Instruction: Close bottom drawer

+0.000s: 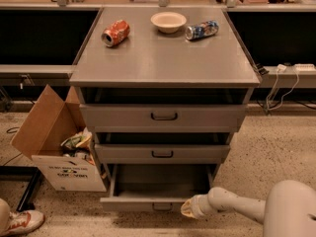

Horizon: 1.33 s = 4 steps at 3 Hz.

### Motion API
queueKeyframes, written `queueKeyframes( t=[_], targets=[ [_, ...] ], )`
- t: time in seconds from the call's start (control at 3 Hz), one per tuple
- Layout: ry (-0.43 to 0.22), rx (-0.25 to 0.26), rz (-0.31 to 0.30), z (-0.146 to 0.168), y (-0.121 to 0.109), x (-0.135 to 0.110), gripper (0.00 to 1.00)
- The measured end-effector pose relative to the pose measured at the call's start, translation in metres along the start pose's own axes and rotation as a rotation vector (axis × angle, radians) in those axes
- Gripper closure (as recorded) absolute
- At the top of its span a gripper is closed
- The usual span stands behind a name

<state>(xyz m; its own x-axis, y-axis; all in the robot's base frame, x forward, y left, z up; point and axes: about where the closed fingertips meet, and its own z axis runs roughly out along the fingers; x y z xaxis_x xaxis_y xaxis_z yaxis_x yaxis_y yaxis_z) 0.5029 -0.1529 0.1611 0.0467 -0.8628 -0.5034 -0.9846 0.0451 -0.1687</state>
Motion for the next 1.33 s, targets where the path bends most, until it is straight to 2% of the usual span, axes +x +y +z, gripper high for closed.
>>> queueKeyframes(
  t=[1.0,1.33],
  targets=[
    [0.000,0.000,0.000,0.0000,0.0000,0.0000,0.14],
    [0.000,0.000,0.000,0.0001,0.0001,-0.0001,0.00]
  ],
)
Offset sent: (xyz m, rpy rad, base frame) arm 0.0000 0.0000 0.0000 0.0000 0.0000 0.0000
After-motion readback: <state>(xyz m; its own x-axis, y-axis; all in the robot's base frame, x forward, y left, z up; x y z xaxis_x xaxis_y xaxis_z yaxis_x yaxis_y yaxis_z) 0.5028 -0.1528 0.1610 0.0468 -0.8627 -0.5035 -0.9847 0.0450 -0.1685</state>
